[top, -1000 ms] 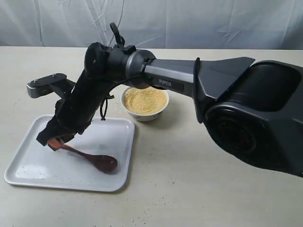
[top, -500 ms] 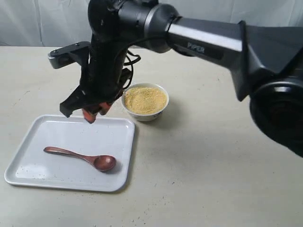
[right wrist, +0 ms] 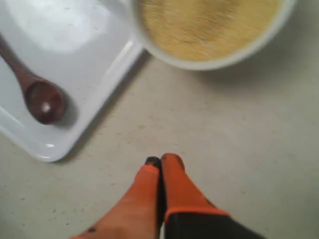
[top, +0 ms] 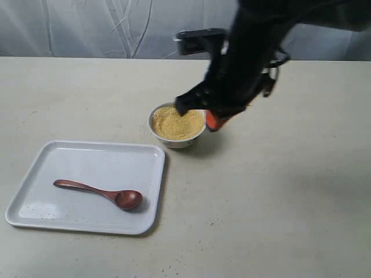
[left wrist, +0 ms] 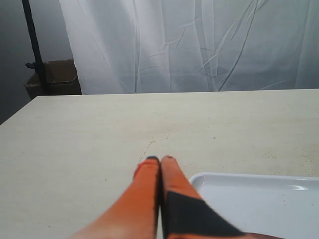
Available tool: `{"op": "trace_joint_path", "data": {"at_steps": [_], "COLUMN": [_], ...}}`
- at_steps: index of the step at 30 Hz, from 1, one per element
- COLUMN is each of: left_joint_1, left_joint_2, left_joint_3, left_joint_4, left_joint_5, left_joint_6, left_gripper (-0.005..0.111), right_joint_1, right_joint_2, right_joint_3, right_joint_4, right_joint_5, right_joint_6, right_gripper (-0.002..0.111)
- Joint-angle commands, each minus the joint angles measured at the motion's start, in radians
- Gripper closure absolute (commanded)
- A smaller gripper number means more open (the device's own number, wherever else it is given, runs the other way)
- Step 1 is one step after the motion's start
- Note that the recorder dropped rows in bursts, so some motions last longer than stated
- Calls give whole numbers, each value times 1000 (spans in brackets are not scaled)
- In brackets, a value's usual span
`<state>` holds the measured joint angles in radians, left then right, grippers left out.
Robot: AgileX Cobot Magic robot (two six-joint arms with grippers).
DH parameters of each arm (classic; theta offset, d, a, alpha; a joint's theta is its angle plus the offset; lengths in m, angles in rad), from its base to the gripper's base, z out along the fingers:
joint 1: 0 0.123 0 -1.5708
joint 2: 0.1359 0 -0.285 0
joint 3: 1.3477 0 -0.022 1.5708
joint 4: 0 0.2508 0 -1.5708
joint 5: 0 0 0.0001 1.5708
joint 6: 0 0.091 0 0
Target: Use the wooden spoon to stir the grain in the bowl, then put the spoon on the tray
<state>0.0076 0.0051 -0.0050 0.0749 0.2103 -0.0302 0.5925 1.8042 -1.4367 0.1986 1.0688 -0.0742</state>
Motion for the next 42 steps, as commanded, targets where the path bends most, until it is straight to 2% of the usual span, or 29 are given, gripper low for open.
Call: {"op": "trace_joint_path", "data": {"at_steps": [1, 5, 9, 14, 21, 25, 28, 32, 42], "left_joint_1": [1, 1, 1, 1, 1, 1, 1, 1, 1], "left_joint_2": [-5, -5, -5, -5, -5, -5, -5, -5, -5], "left_joint_3": [5, 5, 5, 5, 5, 5, 5, 5, 5], "left_joint_4": [-3, -3, -3, -3, -3, -3, -3, -3, -3], "left_joint_5": [-5, -5, -5, -5, -5, -5, -5, -5, -5], "left_joint_6": [-3, -3, -3, -3, -3, -3, -3, -3, -3], "left_gripper": [106, 106, 106, 106, 106, 106, 106, 106, 106], "right_joint_1": [-165, -294, -360, -362, -362, -362, -362, -362, -362], "right_joint_2": [-249, -467, -703, -954, -1322, -1489, -1569, -1632, -1656], "right_joint_3": [259, 475, 654, 785, 881, 957, 1007, 1012, 1012], "right_joint_4": [-26, -80, -131, -144, -207, -205, -205, -205, -205], "right_joint_5": [-128, -201, -293, -390, -408, -528, -585, -565, -574], "right_joint_6": [6, 6, 6, 6, 33, 96, 100, 100, 100], "right_gripper": [108, 108, 108, 108, 108, 108, 108, 108, 108]}}
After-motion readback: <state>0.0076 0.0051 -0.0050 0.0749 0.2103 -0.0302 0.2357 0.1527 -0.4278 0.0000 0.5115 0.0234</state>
